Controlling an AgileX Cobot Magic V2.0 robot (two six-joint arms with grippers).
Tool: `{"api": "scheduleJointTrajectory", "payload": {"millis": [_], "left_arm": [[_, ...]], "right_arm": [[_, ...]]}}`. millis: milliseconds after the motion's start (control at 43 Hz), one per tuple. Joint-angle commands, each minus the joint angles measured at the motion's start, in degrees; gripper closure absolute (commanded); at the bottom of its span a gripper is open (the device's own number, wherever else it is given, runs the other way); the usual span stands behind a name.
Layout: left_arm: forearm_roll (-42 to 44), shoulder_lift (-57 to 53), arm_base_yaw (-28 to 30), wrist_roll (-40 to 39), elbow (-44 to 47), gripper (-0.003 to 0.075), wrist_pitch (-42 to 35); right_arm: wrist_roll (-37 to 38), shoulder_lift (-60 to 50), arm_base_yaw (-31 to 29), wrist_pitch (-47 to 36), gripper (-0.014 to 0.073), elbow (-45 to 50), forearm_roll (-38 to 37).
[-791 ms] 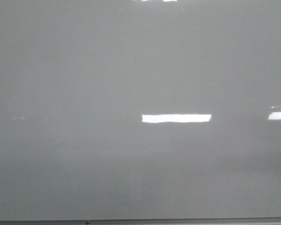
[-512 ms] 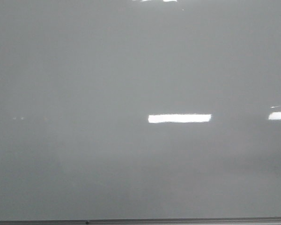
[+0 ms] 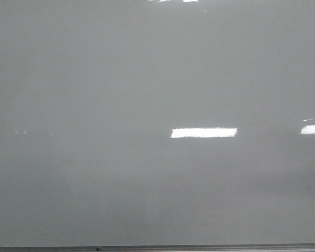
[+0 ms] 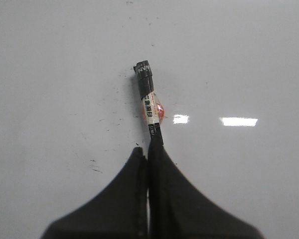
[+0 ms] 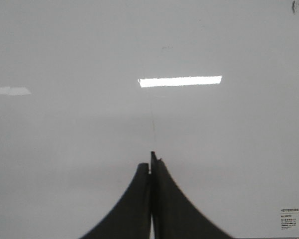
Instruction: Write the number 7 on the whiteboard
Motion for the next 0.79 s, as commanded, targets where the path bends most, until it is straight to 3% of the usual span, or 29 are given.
{"api": "scheduleJointTrajectory", "payload": {"millis": [0, 767], "left_arm": [[-0.35, -0.79, 0.1, 0.0, 0.17, 0.0741, -4.56], [-0.35, -0.79, 0.1, 0.0, 0.17, 0.0741, -6.47]], "right_arm": [[-0.18, -1.0, 0.04, -4.74, 0.0662, -0.27, -0.46], [-0.18, -1.0, 0.04, -7.13, 0.0662, -0.27, -0.4]]}}
